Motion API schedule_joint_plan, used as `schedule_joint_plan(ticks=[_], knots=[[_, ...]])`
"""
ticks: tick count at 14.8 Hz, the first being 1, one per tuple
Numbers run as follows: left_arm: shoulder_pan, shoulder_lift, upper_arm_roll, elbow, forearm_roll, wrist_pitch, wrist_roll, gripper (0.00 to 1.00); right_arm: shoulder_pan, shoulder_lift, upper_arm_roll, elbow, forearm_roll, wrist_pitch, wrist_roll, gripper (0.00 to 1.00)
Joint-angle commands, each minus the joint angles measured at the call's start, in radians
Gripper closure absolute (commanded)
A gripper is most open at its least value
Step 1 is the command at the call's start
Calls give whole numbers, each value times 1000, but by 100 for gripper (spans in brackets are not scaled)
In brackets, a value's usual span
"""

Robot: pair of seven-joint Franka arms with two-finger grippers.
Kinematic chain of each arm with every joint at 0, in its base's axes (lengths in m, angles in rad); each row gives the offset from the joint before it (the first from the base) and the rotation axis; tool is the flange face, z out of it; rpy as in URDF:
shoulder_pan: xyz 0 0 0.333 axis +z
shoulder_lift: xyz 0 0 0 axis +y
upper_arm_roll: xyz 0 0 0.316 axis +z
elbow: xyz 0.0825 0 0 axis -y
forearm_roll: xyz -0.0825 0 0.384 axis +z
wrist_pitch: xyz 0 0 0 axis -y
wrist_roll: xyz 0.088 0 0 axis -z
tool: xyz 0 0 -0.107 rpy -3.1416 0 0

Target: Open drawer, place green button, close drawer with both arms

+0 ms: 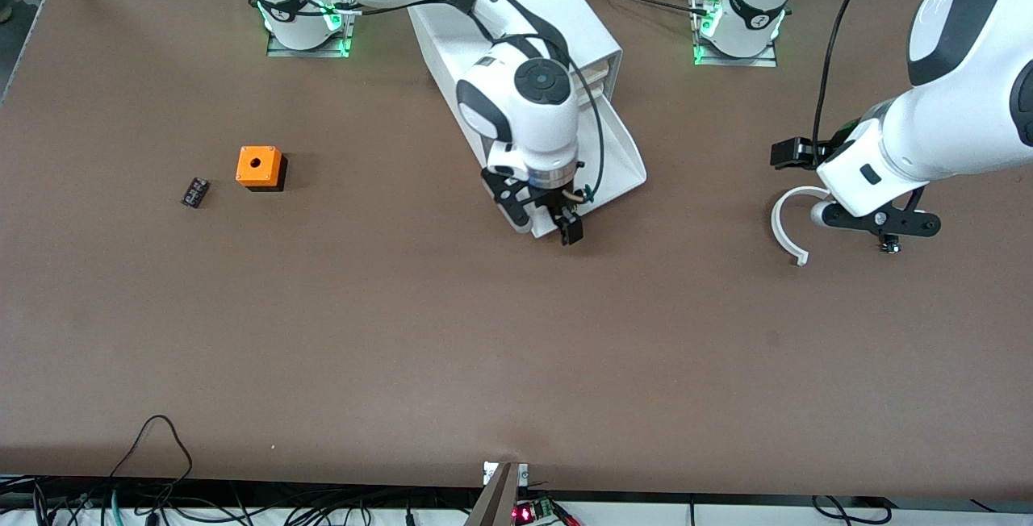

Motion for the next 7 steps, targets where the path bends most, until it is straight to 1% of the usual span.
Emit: schedule_joint_plan(ticks=[1, 3, 4, 5, 6, 7], knots=[[5, -11, 0, -1, -17, 36, -122, 0, -69, -48, 24, 11, 22, -69, -235, 1], [5, -54, -1, -73, -17, 93, -238, 0, -95, -77, 18, 11, 32, -123, -444, 1], [7, -86, -4, -134, -17, 113, -266, 1, -119, -94, 15, 9, 58, -152, -483, 1], [8, -136, -9, -233, -17, 179, -274, 2, -164, -116, 16, 5, 87, -174, -507, 1], [8, -196, -12, -354, -17, 299, -274, 2, -193, -136, 16, -12, 96, -198, -558, 1], [8, -244, -14, -469, -19, 422, -274, 2, -216, -175, 16, -53, 101, -226, -623, 1]])
